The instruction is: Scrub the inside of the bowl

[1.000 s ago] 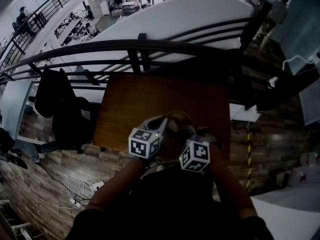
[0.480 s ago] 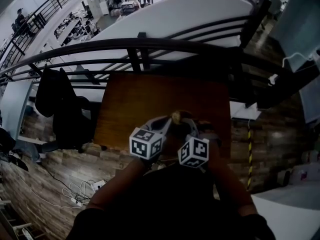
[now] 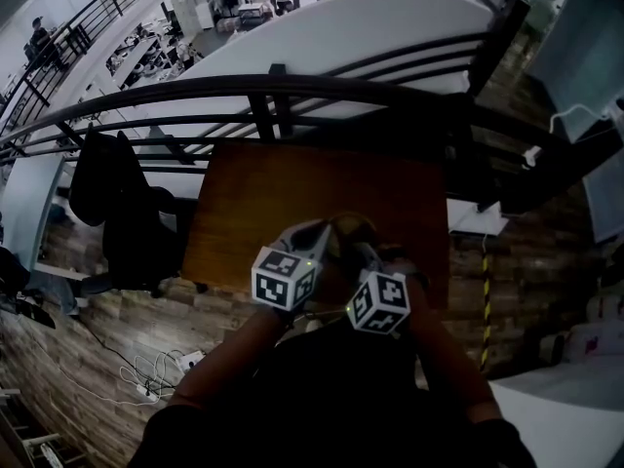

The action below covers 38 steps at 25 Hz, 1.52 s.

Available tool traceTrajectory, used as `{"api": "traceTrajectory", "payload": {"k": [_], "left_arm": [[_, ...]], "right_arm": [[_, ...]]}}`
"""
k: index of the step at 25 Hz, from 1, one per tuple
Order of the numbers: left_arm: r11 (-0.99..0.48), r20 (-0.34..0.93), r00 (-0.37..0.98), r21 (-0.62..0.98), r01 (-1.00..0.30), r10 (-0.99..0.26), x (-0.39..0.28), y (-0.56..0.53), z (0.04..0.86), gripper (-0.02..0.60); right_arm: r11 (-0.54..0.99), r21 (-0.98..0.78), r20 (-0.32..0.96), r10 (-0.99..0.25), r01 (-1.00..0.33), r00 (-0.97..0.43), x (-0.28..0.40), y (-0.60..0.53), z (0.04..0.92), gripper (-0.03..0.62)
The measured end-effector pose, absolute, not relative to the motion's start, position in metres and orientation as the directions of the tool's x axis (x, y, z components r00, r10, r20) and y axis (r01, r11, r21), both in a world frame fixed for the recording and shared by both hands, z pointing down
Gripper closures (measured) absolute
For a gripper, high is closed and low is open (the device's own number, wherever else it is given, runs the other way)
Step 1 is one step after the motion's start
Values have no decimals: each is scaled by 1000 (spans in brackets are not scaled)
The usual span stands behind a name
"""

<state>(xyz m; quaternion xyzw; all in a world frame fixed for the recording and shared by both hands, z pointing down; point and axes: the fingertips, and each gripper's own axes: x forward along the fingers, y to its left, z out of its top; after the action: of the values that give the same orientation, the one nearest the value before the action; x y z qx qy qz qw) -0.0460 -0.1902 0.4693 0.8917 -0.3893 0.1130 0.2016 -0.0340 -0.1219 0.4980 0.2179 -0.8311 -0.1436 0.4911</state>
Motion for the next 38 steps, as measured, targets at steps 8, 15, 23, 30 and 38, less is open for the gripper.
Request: {"api": "traceTrajectory", "payload": {"k": [8,15,23,30,38], "left_arm": [[-590,383,655,288,-754,-651,-52,-189,477,577],[-588,393,684,348,-730,-615,-43,-176,484,577],[-601,368,717,391,-697,-592,-33,-169,476,577],[-610,349,702,349,-712,-621,-35,-178,466,577],[-593,390,661,295,-749,-641,-48,-186,478,577]], "right_arm": [[815,529,735,-579,-236,-352,-7,-127,480,553],[703,655,631,-711,-277,-312,-2,-150,472,552],[740,628,649,-669,-241,-363,-24,-139,495,551],[838,484,717,-544,-251,-435,-34,-122,500,551],[863,443,754,-506,-244,-419,-14,-119,497,553]]}}
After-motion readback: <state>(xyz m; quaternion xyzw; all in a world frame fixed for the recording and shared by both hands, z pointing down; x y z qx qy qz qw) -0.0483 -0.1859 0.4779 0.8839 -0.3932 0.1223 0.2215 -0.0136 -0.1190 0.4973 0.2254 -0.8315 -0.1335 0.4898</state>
